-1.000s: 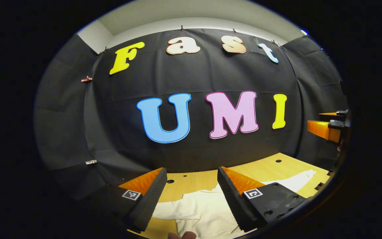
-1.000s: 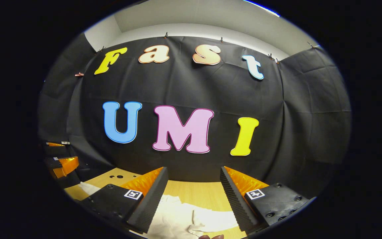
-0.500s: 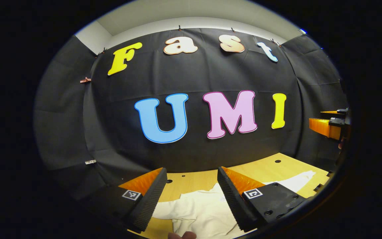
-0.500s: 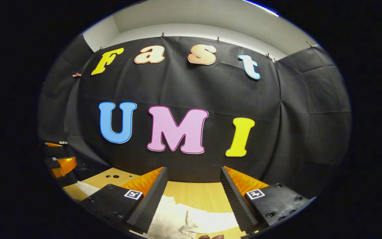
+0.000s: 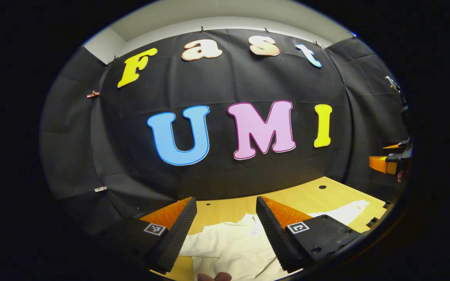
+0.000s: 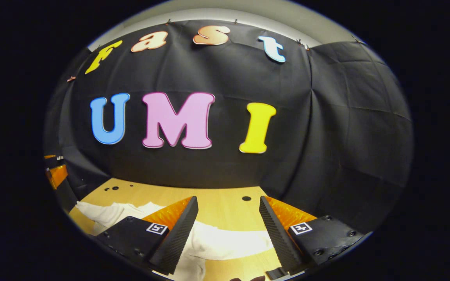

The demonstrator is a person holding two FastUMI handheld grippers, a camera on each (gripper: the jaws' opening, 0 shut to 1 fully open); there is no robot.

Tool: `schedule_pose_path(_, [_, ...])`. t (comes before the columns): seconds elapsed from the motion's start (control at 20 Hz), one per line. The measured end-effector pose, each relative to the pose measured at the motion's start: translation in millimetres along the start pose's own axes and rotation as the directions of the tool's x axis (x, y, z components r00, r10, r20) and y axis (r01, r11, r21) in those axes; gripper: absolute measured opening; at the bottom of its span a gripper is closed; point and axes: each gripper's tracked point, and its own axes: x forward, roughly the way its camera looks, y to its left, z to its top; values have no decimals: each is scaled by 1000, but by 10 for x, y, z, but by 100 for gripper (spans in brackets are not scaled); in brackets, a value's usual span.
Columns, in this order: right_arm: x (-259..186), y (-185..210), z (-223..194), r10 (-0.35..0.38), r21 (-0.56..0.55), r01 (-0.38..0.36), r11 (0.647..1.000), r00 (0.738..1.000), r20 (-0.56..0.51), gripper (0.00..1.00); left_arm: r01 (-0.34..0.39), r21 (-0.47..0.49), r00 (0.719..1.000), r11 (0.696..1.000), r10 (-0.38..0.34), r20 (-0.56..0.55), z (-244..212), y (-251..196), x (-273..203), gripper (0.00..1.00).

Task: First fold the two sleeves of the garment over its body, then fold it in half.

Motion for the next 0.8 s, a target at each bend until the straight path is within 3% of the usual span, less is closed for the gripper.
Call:
schedule_pose_path(0.35, [553, -691, -818, -57, -1, 58, 998, 977, -206, 97, 2, 8, 999, 1000, -2, -53, -131, -414, 152, 97])
schedule_pose_path(0.6, [1016, -1033, -1490, -73, 37, 91, 995, 936, -346, 98, 0, 13, 995, 1000, 1, -101, -263, -652, 301, 96])
schedule_pose_path(0.8, [1317, -1245, -2104, -76, 41, 107, 993, 883, -464, 98, -14, 24, 991, 1000, 17, -131, -310, -757, 435, 96])
